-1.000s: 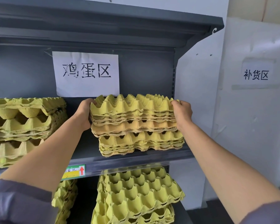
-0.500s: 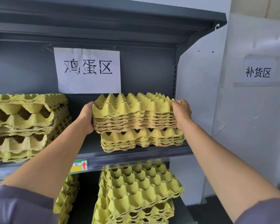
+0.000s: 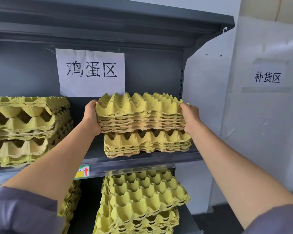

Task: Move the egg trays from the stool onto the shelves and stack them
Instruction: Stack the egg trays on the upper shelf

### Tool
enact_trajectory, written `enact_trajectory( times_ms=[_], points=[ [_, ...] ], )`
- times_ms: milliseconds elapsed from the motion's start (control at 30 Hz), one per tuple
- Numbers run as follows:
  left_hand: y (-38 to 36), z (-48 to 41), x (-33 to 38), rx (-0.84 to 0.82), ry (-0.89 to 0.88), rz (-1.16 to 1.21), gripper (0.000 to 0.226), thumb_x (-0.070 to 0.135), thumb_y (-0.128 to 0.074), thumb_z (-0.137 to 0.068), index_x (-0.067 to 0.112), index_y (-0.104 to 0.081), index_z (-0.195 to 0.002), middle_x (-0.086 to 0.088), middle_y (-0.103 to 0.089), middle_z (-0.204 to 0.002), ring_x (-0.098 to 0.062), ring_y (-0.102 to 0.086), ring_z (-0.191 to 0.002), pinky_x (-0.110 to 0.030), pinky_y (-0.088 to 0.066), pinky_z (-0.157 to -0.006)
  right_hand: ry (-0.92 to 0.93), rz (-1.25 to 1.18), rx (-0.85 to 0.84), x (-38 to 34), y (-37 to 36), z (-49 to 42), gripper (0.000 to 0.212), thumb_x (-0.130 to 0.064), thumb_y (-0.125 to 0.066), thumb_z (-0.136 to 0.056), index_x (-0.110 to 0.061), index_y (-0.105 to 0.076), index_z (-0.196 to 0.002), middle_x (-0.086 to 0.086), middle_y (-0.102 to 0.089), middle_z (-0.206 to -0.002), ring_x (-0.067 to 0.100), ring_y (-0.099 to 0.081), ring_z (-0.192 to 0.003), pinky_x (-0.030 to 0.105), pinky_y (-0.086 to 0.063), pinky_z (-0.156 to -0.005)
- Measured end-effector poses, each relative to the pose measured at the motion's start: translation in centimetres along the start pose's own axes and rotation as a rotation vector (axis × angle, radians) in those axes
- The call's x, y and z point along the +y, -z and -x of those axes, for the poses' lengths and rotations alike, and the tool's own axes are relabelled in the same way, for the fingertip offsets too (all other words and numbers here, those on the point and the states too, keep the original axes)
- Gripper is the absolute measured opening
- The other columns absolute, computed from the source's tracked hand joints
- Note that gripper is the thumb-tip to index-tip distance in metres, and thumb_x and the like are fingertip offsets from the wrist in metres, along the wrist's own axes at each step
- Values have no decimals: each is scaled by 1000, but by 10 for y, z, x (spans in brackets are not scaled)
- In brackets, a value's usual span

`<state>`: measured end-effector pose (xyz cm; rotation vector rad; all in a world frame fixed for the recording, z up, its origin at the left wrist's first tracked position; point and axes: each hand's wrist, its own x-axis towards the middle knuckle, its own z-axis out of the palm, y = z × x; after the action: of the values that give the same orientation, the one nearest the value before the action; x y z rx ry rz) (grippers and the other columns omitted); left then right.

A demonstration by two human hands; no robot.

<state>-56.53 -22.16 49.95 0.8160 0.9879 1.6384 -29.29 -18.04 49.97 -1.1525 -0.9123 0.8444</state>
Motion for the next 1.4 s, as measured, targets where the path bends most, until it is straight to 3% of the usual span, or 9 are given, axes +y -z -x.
enact_trajectory(
  times_ms=[100,267,467,733,867,1067,1233,1333,1400],
  points=[
    [-14,3,9,-45,-50,11,41,31,-41,-87,20,-55,-50,3,-61,-52,-19,-56,-60,-29,-45,-68,93,-39,47,-14,7,-2,13,-25,-53,-86,-16,-50,-77,6,-56,-86,23,-55,-76,32,-43,-65],
    [-26,3,6,-65,-69,-34,33,32,-40,-89,20,-56,-63,2,-65,-53,-18,-60,-59,-28,-48,-66,123,-49,63,-25,19,0,15,-23,-53,-87,-16,-53,-74,6,-59,-82,23,-59,-69,30,-46,-61],
    [-3,-10,-24,23,-49,-199,23,31,-41,-87,18,-60,-80,-3,-64,-78,-22,-60,-70,-31,-48,-67,-1,91,-11,14,21,-3,29,-32,-53,-78,-13,-61,-98,12,-67,-104,31,-65,-92,48,-54,-86],
    [5,-17,-31,43,-3,-136,23,28,-42,-87,19,-56,-72,-1,-61,-74,-19,-58,-65,-31,-48,-67,-21,147,-21,24,14,-5,38,-31,-52,-85,-9,-58,-115,9,-63,-110,27,-60,-98,34,-48,-80],
    [3,-16,-34,31,3,-109,24,29,-41,-89,20,-55,-72,-1,-60,-74,-18,-57,-64,-31,-48,-67,27,147,32,30,12,-9,24,-27,-51,-89,-8,-59,-102,6,-59,-95,20,-54,-79,28,-40,-65],
    [3,-19,-33,53,-6,-102,19,27,-43,-85,18,-56,-75,-2,-58,-74,-19,-55,-64,-32,-46,-68,80,140,105,36,9,-10,18,-25,-50,-90,-13,-51,-77,1,-51,-75,20,-48,-73,32,-37,-67],
    [6,-22,-33,32,-15,-114,21,29,-43,-87,18,-58,-78,-2,-61,-76,-19,-57,-66,-32,-47,-69,166,180,101,41,9,-6,23,-28,-48,-93,-15,-53,-112,-1,-57,-96,23,-55,-92,36,-45,-82],
    [8,-18,-37,11,-31,-105,32,41,-42,-91,21,-64,-102,-1,-69,-90,-20,-64,-79,-35,-51,-76,247,223,97,40,12,2,30,-30,-47,-97,-17,-50,-124,-9,-52,-86,19,-54,-90,32,-43,-78],
    [9,-13,-43,-2,-65,-96,44,52,-39,-92,22,-65,-111,-2,-71,-99,-22,-66,-91,-39,-52,-84,342,291,113,42,13,10,33,-32,-45,-98,-18,-49,-127,-3,-57,-98,20,-54,-96,29,-40,-78]
  ],
)
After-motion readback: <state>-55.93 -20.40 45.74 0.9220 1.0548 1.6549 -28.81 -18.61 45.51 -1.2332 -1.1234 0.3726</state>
